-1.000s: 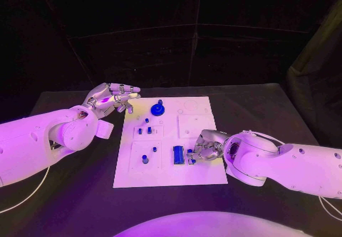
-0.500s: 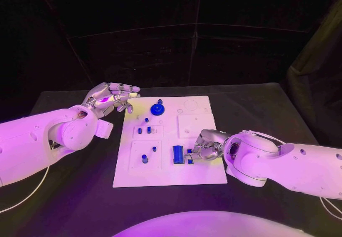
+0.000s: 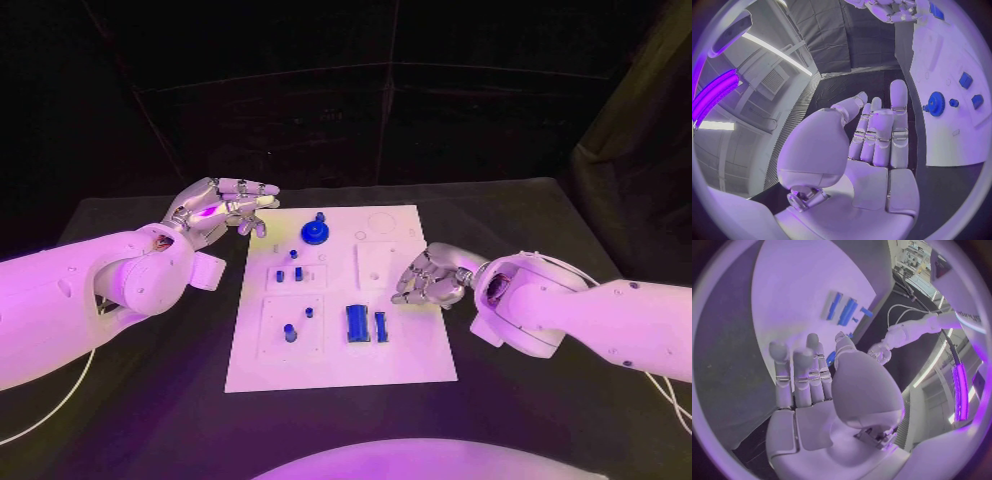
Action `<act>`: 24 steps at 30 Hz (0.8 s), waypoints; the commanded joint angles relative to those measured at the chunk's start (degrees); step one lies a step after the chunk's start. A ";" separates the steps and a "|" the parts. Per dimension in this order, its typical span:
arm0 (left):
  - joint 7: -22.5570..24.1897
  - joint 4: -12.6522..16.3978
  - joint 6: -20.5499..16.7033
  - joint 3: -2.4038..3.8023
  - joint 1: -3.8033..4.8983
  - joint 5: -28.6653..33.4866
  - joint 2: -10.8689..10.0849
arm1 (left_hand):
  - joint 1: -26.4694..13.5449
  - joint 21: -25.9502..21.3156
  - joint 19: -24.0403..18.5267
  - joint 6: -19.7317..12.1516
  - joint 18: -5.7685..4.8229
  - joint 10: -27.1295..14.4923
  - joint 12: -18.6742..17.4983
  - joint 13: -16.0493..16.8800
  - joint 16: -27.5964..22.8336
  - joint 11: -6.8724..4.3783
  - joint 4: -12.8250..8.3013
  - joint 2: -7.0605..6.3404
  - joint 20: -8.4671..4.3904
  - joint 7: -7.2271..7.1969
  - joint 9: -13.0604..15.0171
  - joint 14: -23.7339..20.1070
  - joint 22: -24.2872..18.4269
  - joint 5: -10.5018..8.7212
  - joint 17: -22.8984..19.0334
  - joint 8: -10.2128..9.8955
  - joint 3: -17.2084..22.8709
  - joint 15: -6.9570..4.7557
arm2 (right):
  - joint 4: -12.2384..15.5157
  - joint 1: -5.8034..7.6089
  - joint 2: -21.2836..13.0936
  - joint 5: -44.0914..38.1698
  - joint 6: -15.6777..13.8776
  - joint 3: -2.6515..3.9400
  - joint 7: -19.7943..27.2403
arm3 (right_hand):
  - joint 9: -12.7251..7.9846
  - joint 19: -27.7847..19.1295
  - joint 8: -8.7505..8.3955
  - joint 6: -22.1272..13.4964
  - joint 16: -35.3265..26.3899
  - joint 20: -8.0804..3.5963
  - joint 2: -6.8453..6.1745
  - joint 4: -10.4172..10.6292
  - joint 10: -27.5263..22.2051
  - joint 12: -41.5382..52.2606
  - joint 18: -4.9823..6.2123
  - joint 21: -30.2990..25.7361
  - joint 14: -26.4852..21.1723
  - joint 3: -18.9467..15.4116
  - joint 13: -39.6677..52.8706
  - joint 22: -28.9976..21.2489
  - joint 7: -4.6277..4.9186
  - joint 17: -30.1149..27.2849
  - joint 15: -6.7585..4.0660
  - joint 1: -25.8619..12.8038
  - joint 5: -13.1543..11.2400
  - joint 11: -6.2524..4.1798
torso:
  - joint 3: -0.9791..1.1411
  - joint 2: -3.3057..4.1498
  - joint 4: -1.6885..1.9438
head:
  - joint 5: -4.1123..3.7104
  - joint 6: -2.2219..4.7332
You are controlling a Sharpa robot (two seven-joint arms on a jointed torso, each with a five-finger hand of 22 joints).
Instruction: Assemble the parts on the task board
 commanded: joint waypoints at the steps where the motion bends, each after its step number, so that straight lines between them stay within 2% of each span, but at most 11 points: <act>1: 1.91 -0.86 0.52 0.05 -0.12 2.20 0.65 | -1.33 -4.04 -4.36 -0.89 0.79 -0.68 0.00 -0.31 -7.33 -0.03 0.80 -0.27 0.45 -0.39 -0.14 -5.75 -2.33 -0.45 -5.61 -0.07 -1.51 0.20 | -4.01 1.10 1.39 22.57 -1.46 0.06 22.14 | -0.90 -7.76 -0.84 -1.09 -13.99 1.62 0.64 -1.35 -6.30 -6.68 0.80 -10.70 -7.77 0.32 -5.52 -9.31 1.52 -10.28 2.00 3.73 -2.98 2.22 | -0.27 -1.16 -0.08 | -0.35 1.28; 4: 3.37 -3.08 0.01 0.05 -0.49 4.94 1.94 | -1.73 -12.33 -11.13 -1.30 0.56 -0.60 -1.59 -1.51 -21.04 0.57 1.70 -0.02 2.02 -0.50 -0.16 -9.86 -8.08 -0.28 -12.35 -0.64 -3.17 1.53 | -11.96 2.17 5.09 34.82 1.80 0.18 31.71 | -3.53 -15.73 -2.95 -3.12 -29.75 4.79 2.13 -3.50 -9.64 -14.13 -0.22 -23.70 -18.49 1.27 -15.14 -17.19 2.56 -19.36 6.11 8.36 -7.98 4.69 | -0.57 -2.39 -0.54 | -0.41 2.85; 6: 4.11 -4.34 -0.32 0.06 -0.68 6.22 2.68 | -1.69 -16.39 -14.94 -1.32 0.21 -0.64 -2.79 -2.16 -26.83 1.02 1.95 0.08 3.04 -0.49 -0.18 -11.97 -10.89 -0.30 -14.99 -0.96 -3.50 2.86 | -15.87 2.41 7.14 38.78 2.76 0.47 34.55 | -4.77 -17.10 -2.99 -2.98 -35.16 6.09 2.55 -4.33 -9.58 -16.27 -0.31 -28.13 -21.02 1.34 -19.12 -20.22 2.81 -23.30 7.65 9.16 -8.22 5.53 | -0.66 -2.87 -0.73 | -0.28 3.73; 8: 5.04 -6.13 -0.93 0.07 -0.91 7.50 3.68 | -1.34 -21.54 -19.80 -1.06 -0.10 -0.57 -4.46 -2.68 -33.64 1.86 2.22 0.59 4.79 -0.25 -0.20 -14.20 -14.69 -0.06 -18.19 -1.39 -3.85 4.52 | -20.83 2.61 9.84 42.79 3.58 0.92 37.30 | -7.64 -16.01 -3.06 -2.86 -41.56 7.97 2.92 -5.97 -8.04 -19.11 0.92 -34.42 -19.65 0.79 -26.43 -25.13 2.78 -29.73 8.79 9.19 -8.33 5.83 | -0.65 -3.49 -1.04 | -0.10 4.76; 9: 5.47 -7.10 -1.24 0.07 -1.02 7.99 4.19 | -1.25 -23.30 -21.53 -1.03 -0.11 -0.95 -5.33 -2.74 -36.27 2.16 2.22 0.48 5.51 -0.33 -0.21 -15.55 -16.06 -0.15 -19.48 -1.65 -4.22 5.46 | -23.22 2.67 11.17 44.39 3.94 1.10 38.41 | -9.28 -15.40 -2.76 -2.35 -44.14 8.92 3.74 -6.84 -6.87 -19.75 1.81 -37.99 -18.05 0.57 -30.10 -27.93 3.07 -33.00 8.91 8.66 -8.28 5.81 | -0.62 -3.62 -1.12 | -0.03 5.03; 13: 6.95 -11.53 -2.96 0.09 -1.46 9.63 6.70 | -0.61 -28.29 -25.48 -0.63 0.98 -1.30 -8.42 -2.69 -43.82 3.19 2.47 1.12 8.52 -0.56 -0.24 -15.04 -21.00 -0.19 -23.74 -2.98 -6.17 6.44 | -31.68 2.81 16.05 48.59 5.39 1.84 41.33 | -12.46 -13.18 -2.98 -2.46 -47.39 9.43 4.85 -9.03 -7.22 -19.87 1.68 -43.67 -14.45 -0.16 -36.16 -32.69 2.84 -38.10 8.96 7.34 -8.02 6.37 | -0.59 -4.48 -1.40 | -0.07 6.57; 17: 7.97 -15.25 -4.53 0.13 -2.03 11.18 9.16 | -0.29 -29.36 -25.90 -0.58 1.00 -2.17 -10.40 -2.79 -47.55 3.84 2.56 1.48 8.95 -0.99 -0.27 -14.79 -23.09 -0.13 -25.75 -3.99 -7.61 7.05 | -36.84 2.84 19.19 50.11 6.65 2.14 42.76 | -14.02 -10.86 -2.98 -1.91 -48.37 9.17 5.83 -10.14 -6.21 -19.87 1.60 -46.11 -11.78 -0.65 -38.75 -35.10 3.42 -40.31 8.37 6.23 -7.95 6.02 | -0.57 -5.08 -1.12 | -0.02 7.38; 21: 8.65 -17.18 -5.48 0.16 -2.43 11.92 10.58 | 0.05 -29.48 -26.14 -0.60 1.01 -2.82 -11.59 -2.77 -50.09 4.00 2.61 1.94 9.20 -1.06 -0.27 -14.51 -24.65 -0.13 -27.06 -4.81 -8.81 7.23 | -39.54 2.85 21.16 50.66 7.34 2.26 43.52 | -15.16 -10.04 -2.99 -1.66 -49.01 9.35 6.35 -11.20 -5.79 -19.88 1.54 -48.32 -11.23 -1.12 -40.30 -37.06 3.54 -42.08 8.34 5.56 -7.84 6.13 | -0.41 -5.43 -1.01 | 0.13 8.36; 22: 5.45 -16.36 -3.08 0.08 -2.37 8.95 10.15 | -21.75 -33.26 -38.82 -17.56 -2.89 -20.33 -15.31 -6.35 -53.01 1.03 5.04 5.78 4.30 -3.67 -4.00 -31.01 -29.37 -3.10 -29.09 -8.88 -13.72 4.62 | -38.61 2.71 20.42 46.28 4.45 2.22 39.09 | -20.11 -25.56 -6.57 -18.65 -52.57 5.10 3.45 -12.69 -24.73 -23.56 -1.86 -51.33 -31.29 0.60 -44.05 -41.03 0.26 -47.10 6.36 -18.89 -10.28 3.53 | -0.55 -4.85 -1.17 | -0.02 7.71; 23: 5.46 -16.20 -3.29 0.13 -2.43 8.92 10.10 | -22.85 -33.26 -39.59 -18.43 -2.89 -21.67 -15.31 -6.35 -53.46 0.89 5.04 5.78 4.10 -3.99 -4.00 -31.75 -29.82 -3.10 -29.34 -8.88 -14.19 4.55 | -38.43 2.68 20.38 46.41 4.24 2.22 39.15 | -20.11 -25.99 -6.57 -19.18 -52.57 4.96 3.45 -12.69 -25.36 -23.56 -1.86 -51.76 -32.08 0.72 -44.05 -41.43 0.18 -47.10 6.22 -20.08 -10.28 3.41 | -0.53 -4.90 -1.19 | 0.08 7.74; 24: 5.48 -16.00 -3.56 0.20 -2.51 8.87 10.05 | -24.55 -33.26 -40.60 -19.73 -2.89 -23.10 -15.31 -6.35 -53.77 0.63 5.04 5.78 3.74 -4.20 -4.00 -33.03 -30.23 -3.10 -29.54 -8.88 -14.62 4.34 | -38.19 2.64 20.33 46.58 3.96 2.23 39.24 | -20.11 -27.23 -6.57 -20.48 -52.57 4.67 3.45 -12.69 -26.92 -23.56 -1.85 -52.07 -33.73 4.87 -44.05 -41.81 -0.06 -47.10 6.08 -22.15 -10.32 3.24 | -0.50 -4.97 -1.21 | 0.22 7.77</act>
